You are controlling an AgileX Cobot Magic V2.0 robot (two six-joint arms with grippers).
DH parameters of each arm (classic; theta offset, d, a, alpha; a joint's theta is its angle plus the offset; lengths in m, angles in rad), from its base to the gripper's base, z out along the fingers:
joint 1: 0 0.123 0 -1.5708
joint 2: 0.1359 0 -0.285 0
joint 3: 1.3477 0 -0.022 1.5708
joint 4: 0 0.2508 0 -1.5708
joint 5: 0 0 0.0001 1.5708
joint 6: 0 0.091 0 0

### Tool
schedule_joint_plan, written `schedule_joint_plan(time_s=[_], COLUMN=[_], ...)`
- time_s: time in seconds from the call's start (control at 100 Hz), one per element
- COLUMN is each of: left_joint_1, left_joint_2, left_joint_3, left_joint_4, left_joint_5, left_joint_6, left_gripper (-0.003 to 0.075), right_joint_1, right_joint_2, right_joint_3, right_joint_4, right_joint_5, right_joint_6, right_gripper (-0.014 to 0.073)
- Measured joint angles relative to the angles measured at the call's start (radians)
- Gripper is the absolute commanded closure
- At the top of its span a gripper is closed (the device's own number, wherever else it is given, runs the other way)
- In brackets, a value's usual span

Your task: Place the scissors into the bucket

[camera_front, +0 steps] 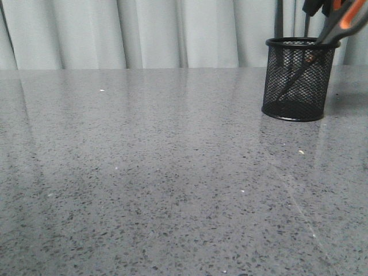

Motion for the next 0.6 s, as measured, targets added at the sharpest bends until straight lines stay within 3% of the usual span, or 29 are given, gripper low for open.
schedule_joint_plan(time_s=[0.36, 0.46, 0.54, 0.6], left_joint_1=[0.000, 0.000, 0.000, 0.000], left_joint_2=[0.000, -0.002, -0.022, -0.055], left_joint_3=[0.000, 0.004, 0.017, 0.052], left_joint_4=[0.004, 0.072, 0.161, 0.230], left_joint_5=[-0.010, -0.061, -0.098, -0.125], left_joint_6=[-0.013, -0.102, -0.215, -0.293], left_gripper=[0.0740, 0.0740, 0.0740, 0.0740], right_joint_1=[0.000, 0.000, 0.000, 0.000], right_joint_2=[0.000, -0.004, -0.030, -0.059], right_joint_3=[-0.118, -0.184, -0.198, -0.198], right_joint_4=[-0.002, -0.002, -0.002, -0.002], right_joint_5=[-0.080, -0.071, -0.044, -0.005], right_joint_6=[0.000, 0.000, 0.001, 0.005], right_gripper=[0.0322, 0.0445, 0.0664, 0.0637])
